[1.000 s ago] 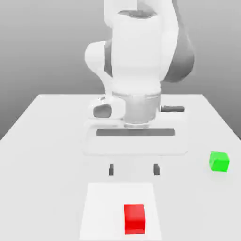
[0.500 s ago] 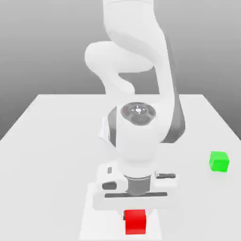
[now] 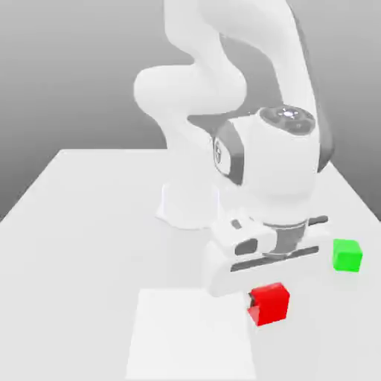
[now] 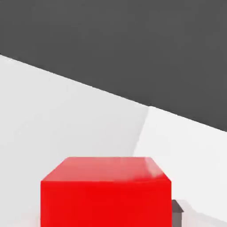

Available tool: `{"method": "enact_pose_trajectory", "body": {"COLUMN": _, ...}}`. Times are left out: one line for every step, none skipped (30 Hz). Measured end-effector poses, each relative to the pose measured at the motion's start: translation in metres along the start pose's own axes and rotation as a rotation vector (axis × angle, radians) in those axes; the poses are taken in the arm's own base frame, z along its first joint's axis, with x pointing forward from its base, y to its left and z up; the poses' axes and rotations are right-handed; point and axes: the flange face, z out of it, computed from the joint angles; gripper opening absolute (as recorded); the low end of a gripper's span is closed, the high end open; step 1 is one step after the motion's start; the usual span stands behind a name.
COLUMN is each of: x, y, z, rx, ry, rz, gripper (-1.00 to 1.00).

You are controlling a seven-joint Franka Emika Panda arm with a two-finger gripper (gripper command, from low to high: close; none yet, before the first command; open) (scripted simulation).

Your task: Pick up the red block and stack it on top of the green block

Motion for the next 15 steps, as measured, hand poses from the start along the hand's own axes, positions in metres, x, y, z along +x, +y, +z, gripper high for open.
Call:
{"method": "enact_pose_trajectory", "body": {"x": -0.010, "y": -0.010, "z": -0.001, "rx": 0.000, "ry": 0.001, "rz": -0.050, "gripper": -1.00}}
{"method": "enact_pose_trajectory", "body": {"x": -0.021, "y": -0.020, "z": -0.003, "rx": -0.001, "ry": 0.001, "rz": -0.102, "gripper": -1.00}}
{"method": "enact_pose_trajectory", "body": {"x": -0.032, "y": -0.029, "z": -0.004, "rx": -0.001, "ry": 0.002, "rz": -0.153, "gripper": -1.00}}
{"method": "enact_pose_trajectory", "body": {"x": -0.044, "y": -0.038, "z": -0.006, "rx": -0.001, "ry": 0.003, "rz": -0.203, "gripper": -1.00}}
{"method": "enact_pose_trajectory", "body": {"x": -0.055, "y": -0.046, "z": -0.007, "rx": -0.001, "ry": 0.003, "rz": -0.253, "gripper": -1.00}}
{"method": "enact_pose_trajectory", "body": {"x": -0.066, "y": -0.054, "z": -0.008, "rx": -0.001, "ry": 0.003, "rz": -0.302, "gripper": -1.00}}
{"method": "enact_pose_trajectory", "body": {"x": -0.077, "y": -0.061, "z": -0.010, "rx": -0.001, "ry": 0.004, "rz": -0.350, "gripper": -1.00}}
{"method": "enact_pose_trajectory", "body": {"x": -0.089, "y": -0.067, "z": -0.011, "rx": 0.000, "ry": 0.004, "rz": -0.398, "gripper": -1.00}}
{"method": "enact_pose_trajectory", "body": {"x": -0.100, "y": -0.073, "z": -0.012, "rx": 0.000, "ry": 0.004, "rz": -0.446, "gripper": -1.00}}
{"method": "enact_pose_trajectory", "body": {"x": -0.112, "y": -0.079, "z": -0.013, "rx": 0.000, "ry": 0.004, "rz": -0.494, "gripper": -1.00}}
{"method": "enact_pose_trajectory", "body": {"x": -0.123, "y": -0.084, "z": -0.015, "rx": 0.001, "ry": 0.004, "rz": -0.541, "gripper": -1.00}}
{"method": "enact_pose_trajectory", "body": {"x": -0.135, "y": -0.089, "z": -0.016, "rx": 0.001, "ry": 0.004, "rz": -0.589, "gripper": -1.00}}
{"method": "enact_pose_trajectory", "body": {"x": -0.147, "y": -0.094, "z": -0.017, "rx": 0.002, "ry": 0.004, "rz": -0.637, "gripper": -1.00}}
{"method": "enact_pose_trajectory", "body": {"x": -0.159, "y": -0.098, "z": -0.018, "rx": 0.002, "ry": 0.004, "rz": -0.684, "gripper": -1.00}}
{"method": "enact_pose_trajectory", "body": {"x": -0.171, "y": -0.102, "z": -0.019, "rx": 0.003, "ry": 0.004, "rz": -0.732, "gripper": -1.00}}
